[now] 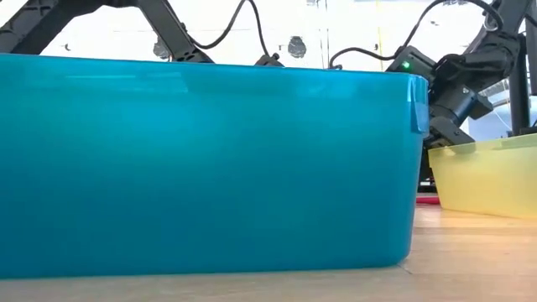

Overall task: Pick & Place Kitchen Items
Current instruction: Put the red spatula into the pink bin

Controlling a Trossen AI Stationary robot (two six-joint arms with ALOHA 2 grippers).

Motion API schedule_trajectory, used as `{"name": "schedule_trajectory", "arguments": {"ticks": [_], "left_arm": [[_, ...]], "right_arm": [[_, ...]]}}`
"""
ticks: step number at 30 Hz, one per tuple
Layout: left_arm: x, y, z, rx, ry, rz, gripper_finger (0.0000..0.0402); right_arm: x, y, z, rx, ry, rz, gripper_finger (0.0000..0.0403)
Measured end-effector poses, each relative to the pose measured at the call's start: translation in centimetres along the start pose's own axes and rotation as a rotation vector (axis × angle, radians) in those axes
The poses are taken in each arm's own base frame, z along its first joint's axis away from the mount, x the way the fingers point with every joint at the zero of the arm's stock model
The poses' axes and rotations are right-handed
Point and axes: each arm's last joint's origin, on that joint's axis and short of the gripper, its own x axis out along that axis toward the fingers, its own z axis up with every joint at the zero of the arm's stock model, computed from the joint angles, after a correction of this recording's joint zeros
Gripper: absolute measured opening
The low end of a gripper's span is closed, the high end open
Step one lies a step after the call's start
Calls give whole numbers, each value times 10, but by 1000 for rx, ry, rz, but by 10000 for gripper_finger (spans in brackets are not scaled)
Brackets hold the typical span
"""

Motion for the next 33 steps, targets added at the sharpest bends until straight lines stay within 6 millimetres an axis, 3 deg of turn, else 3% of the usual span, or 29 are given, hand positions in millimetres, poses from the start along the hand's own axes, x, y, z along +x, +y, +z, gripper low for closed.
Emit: {"name": "schedule_trajectory", "arguments": {"ticks": [7, 15, 17, 26, 33], "left_arm": [[0, 0, 0, -17, 2, 10, 165], [1, -3, 6, -26, -56, 1, 166], [1, -4, 5, -24, -54, 1, 166], [0, 0, 5, -34, -50, 7, 166], [0, -1, 4, -30, -39, 8, 166]], "right_arm": [[1, 1, -10, -48, 107, -63, 108], [1, -1, -11, -181, 134, -136, 14], [1, 1, -11, -185, 136, -139, 5], [1, 7, -6, -155, 80, -132, 66], [-10, 9, 2, -79, 11, -130, 97]]}}
